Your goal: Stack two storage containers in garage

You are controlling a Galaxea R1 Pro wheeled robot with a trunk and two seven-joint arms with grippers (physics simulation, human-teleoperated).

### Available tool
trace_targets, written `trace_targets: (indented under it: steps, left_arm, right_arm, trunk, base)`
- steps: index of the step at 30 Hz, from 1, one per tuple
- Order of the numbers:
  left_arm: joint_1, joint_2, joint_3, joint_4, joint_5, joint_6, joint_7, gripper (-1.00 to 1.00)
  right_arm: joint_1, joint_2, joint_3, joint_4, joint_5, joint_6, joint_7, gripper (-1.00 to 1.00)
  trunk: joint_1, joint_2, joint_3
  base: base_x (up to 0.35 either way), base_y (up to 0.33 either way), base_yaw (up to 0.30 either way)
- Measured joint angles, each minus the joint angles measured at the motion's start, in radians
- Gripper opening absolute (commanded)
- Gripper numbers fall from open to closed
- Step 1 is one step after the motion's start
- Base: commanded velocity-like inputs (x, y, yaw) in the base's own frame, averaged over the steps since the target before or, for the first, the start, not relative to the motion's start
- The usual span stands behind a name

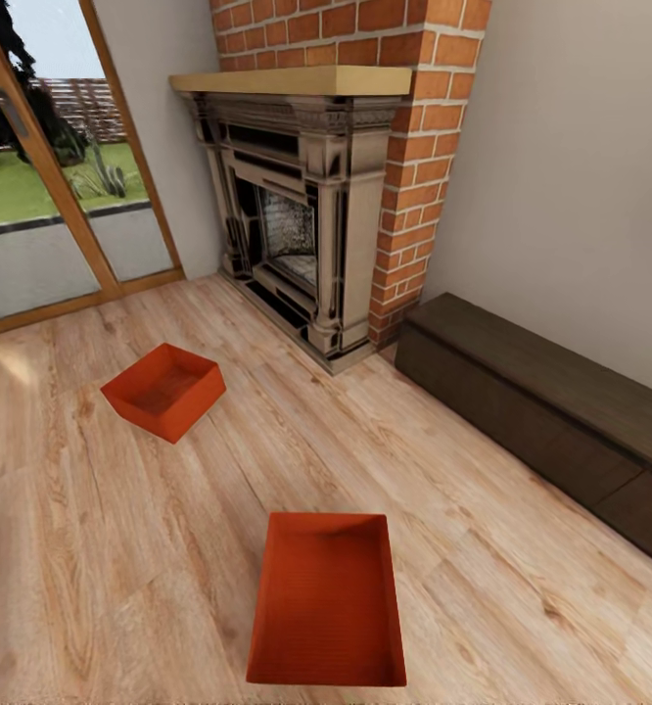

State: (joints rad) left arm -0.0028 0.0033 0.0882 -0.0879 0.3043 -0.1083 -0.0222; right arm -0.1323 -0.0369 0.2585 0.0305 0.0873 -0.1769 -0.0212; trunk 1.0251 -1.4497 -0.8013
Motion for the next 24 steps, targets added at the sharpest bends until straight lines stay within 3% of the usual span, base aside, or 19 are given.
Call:
trace_targets:
  steps: [24]
  left_arm:
    - [0.0,0.0,0.0,0.0,0.0,0.0,0.0,1.0]
  right_arm:
    - [0.0,0.0,-0.002,-0.001,0.0,-0.008,-0.01,1.0]
  trunk:
    - [0.0,0.0,-0.039]
  base:
    - [0.0,0.0,0.0]
